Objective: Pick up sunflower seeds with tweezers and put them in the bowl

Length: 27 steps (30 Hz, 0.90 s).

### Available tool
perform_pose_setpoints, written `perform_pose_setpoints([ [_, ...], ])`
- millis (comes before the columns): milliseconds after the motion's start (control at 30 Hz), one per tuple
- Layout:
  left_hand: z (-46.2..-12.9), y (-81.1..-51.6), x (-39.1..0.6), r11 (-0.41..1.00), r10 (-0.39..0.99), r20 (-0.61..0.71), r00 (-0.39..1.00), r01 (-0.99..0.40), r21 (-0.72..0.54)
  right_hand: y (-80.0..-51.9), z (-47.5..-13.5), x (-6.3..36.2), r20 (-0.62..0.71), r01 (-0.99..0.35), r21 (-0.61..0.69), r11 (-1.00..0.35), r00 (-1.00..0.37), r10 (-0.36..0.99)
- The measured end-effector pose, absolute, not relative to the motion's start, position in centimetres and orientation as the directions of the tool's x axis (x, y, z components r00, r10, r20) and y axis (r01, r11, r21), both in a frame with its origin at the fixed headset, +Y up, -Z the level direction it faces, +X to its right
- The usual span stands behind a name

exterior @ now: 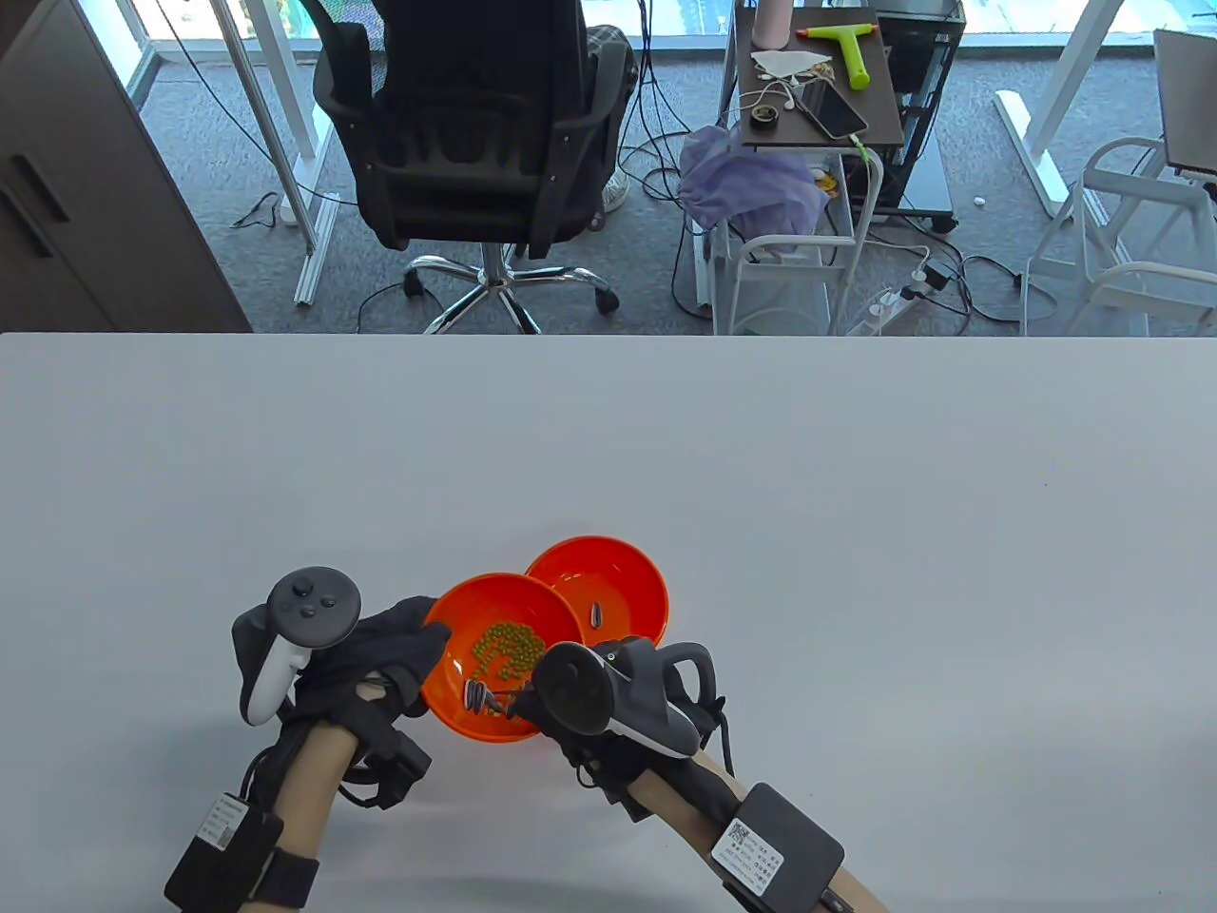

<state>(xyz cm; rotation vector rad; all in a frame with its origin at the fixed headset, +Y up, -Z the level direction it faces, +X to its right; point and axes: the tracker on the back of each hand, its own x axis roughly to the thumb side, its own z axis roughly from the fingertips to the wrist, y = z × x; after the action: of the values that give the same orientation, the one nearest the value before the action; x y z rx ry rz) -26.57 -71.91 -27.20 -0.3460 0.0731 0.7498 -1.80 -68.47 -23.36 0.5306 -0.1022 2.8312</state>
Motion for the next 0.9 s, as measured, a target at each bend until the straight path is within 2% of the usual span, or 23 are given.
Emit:
perform_pose_setpoints([
  [300, -27.2, -71.9, -26.5, 0.672, 0.656, -0.192, 0.73, -0.681, -0.291, -68.6, -23.9, -1.2, 0.354, -0.334, 0.002, -0.943, -0.881, 0.313],
  [500, -27.2, -71.9, -26.6, 0.672, 0.656, -0.198, 0.728, -0.683, -0.286, -67.8, -25.0, 0.5, 0.273, -0.42, 0.036, -0.907, -0.869, 0.414],
  [900, -27.2, -71.9, -27.2, 0.669, 0.658, -0.217, 0.721, -0.692, -0.272, -66.8, -27.3, 5.6, 0.09, -0.549, -0.035, -0.835, -0.834, 0.544],
])
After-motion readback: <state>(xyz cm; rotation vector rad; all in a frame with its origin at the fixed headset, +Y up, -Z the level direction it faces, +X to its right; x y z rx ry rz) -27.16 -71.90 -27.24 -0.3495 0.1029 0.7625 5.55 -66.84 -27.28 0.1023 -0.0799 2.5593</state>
